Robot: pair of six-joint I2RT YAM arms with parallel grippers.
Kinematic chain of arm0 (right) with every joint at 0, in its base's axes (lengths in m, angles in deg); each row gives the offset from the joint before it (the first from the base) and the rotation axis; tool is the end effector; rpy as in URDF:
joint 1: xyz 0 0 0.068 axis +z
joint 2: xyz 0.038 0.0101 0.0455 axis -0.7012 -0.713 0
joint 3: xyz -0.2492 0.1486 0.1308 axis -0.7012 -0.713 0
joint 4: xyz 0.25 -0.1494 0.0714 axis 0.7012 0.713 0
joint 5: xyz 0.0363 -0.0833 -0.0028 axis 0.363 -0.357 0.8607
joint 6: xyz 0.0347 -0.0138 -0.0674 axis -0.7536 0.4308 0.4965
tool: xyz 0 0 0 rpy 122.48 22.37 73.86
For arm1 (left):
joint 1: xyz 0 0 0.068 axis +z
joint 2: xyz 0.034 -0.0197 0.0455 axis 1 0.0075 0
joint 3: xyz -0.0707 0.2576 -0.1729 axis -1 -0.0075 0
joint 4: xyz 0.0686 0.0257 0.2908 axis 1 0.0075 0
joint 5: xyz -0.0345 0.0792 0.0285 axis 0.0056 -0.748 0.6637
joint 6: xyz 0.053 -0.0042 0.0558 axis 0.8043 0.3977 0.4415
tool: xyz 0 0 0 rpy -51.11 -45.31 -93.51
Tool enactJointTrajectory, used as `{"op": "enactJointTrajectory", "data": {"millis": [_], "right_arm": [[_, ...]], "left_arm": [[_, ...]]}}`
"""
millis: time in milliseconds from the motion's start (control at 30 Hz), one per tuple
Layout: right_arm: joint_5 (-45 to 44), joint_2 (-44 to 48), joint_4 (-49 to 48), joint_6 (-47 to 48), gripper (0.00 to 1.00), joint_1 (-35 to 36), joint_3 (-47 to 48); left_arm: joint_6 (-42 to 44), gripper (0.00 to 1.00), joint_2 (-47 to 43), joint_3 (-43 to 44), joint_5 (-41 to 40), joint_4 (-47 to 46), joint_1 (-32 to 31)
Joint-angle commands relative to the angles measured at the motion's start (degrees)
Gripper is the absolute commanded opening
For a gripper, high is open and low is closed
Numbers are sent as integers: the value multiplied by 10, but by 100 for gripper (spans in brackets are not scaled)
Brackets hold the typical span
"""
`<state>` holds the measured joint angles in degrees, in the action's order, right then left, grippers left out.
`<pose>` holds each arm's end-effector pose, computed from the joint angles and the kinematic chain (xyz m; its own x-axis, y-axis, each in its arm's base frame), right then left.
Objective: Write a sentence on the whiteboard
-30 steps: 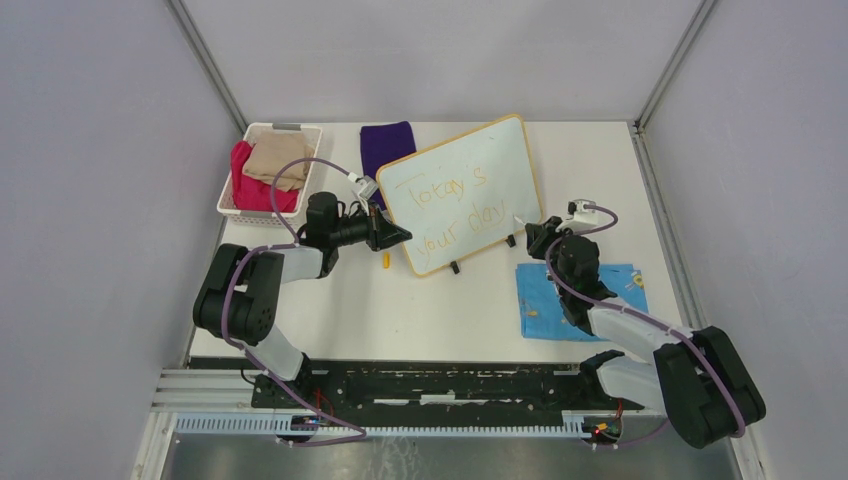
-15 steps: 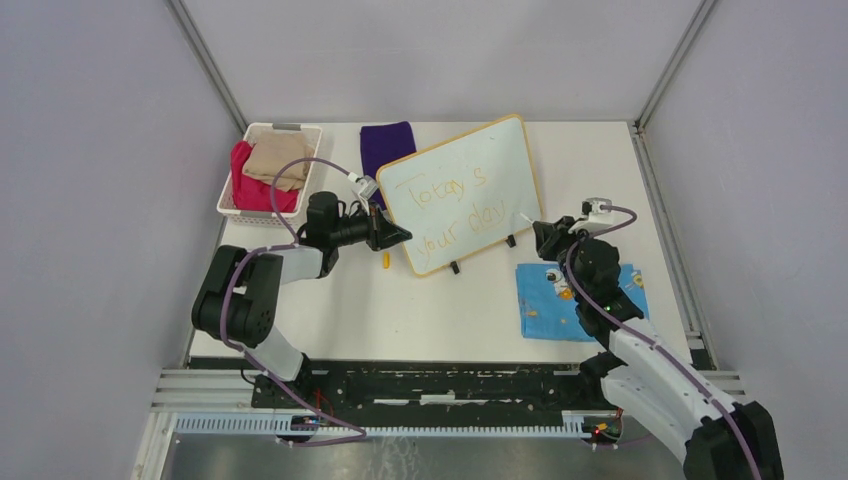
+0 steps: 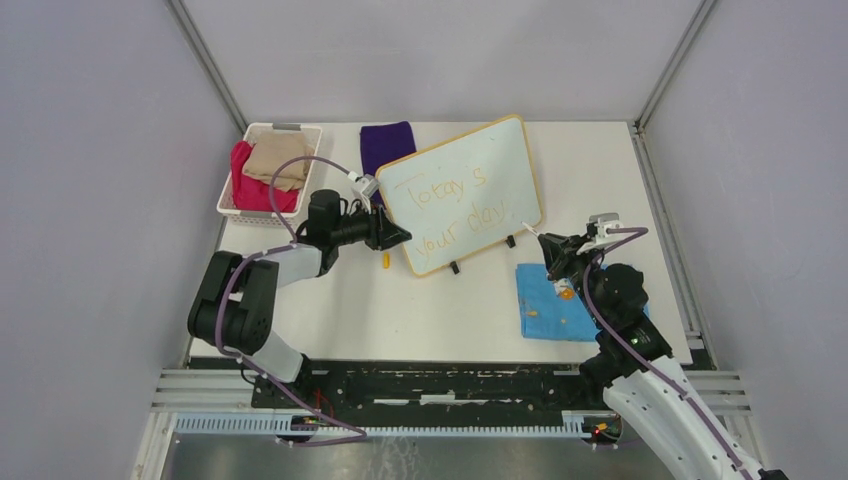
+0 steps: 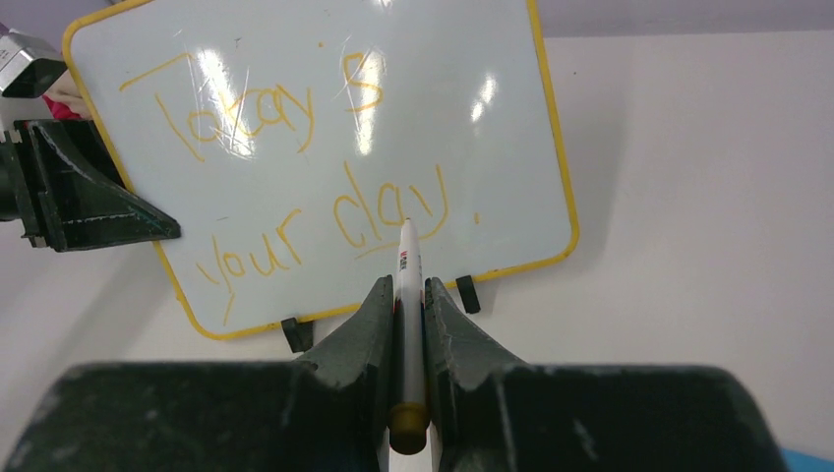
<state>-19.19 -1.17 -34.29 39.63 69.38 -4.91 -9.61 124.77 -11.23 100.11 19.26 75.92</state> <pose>0.1563 0.0642 0.2853 -0.1283 0.2591 -0.9573 -0.2917 0.9127 0.2861 0.3334 -0.1298 0.1845 -0.5774 -0.0356 -0.8157 0.6849 0.5227 -0.5076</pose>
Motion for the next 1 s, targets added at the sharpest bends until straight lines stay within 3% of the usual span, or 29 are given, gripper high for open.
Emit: {"op": "enactJointTrajectory", "data": {"millis": [0,167,233,267,300,567,800,967], "right_arm": [[3,18,13,27,0,6,13],[-5,31,12,27,0,8,8],[-6,33,12,27,0,8,9],[-6,33,13,27,0,9,9],[-7,34,12,26,0,11,8],[-16,35,13,34,0,36,22],[-7,40,11,54,0,47,33],[-14,42,13,72,0,56,35]], "left_arm": [[41,43,-9,5,-81,58,1],[40,54,-48,-1,-111,72,1],[41,77,-68,-4,-129,83,0],[42,93,-77,-5,-141,92,0],[42,99,-91,-6,-150,104,0],[33,100,-210,-3,-246,206,-2],[-24,100,-402,0,-498,362,-1],[-107,100,-447,32,-639,473,-1]]}}
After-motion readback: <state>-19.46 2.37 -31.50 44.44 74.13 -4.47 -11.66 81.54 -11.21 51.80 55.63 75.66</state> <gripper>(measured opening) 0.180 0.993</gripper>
